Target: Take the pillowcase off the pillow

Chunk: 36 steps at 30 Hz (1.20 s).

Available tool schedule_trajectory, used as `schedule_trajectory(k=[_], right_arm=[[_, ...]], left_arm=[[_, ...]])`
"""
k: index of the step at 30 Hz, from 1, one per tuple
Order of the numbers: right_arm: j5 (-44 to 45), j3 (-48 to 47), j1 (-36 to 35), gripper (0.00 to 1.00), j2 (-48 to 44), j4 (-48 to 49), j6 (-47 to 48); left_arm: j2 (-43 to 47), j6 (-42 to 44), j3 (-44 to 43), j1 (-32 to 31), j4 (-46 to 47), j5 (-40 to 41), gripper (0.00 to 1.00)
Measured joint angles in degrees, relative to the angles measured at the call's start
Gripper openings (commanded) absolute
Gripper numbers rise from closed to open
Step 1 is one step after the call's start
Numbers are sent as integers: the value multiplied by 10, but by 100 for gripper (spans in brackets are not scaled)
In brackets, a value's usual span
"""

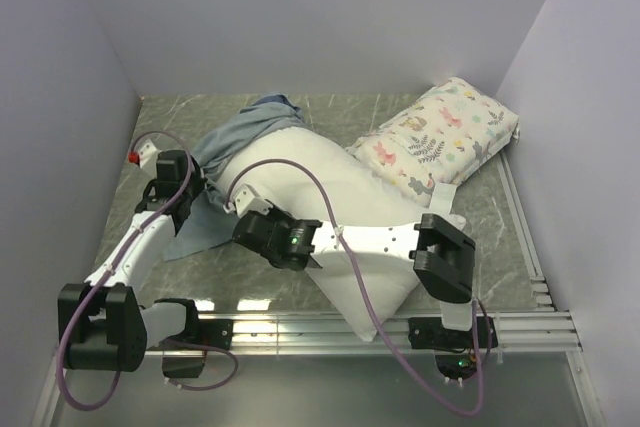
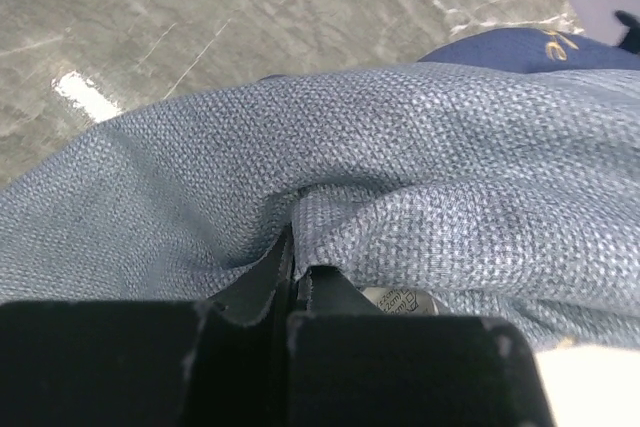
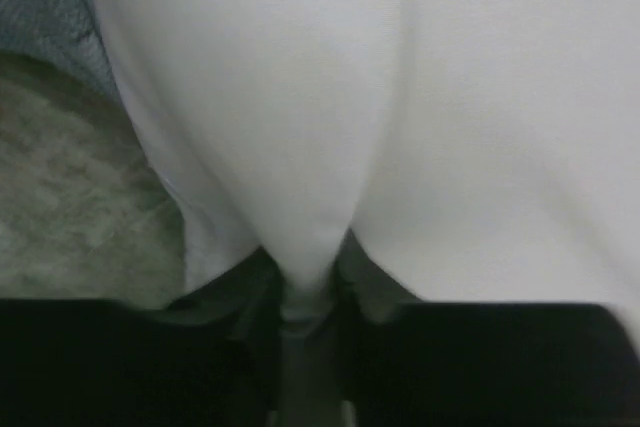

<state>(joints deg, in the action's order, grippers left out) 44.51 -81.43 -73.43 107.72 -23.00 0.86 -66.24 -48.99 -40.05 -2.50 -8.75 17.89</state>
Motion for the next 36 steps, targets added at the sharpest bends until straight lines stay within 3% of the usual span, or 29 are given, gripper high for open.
schedule_trajectory(k=[11, 17, 25, 36], right_arm=[[-4, -83, 40, 0, -63, -92, -35], [-48, -144, 63, 0, -139, -149, -61], [-186, -106, 114, 0, -251, -166, -104], [-397, -17, 255, 0, -349, -136, -155]], left_arm=[[-20, -11, -95, 0, -51, -2, 1], [-42, -36, -108, 51, -45, -66, 1], [-103, -58, -152, 121, -72, -181, 0], [-189, -38, -306, 126, -138, -186, 1]])
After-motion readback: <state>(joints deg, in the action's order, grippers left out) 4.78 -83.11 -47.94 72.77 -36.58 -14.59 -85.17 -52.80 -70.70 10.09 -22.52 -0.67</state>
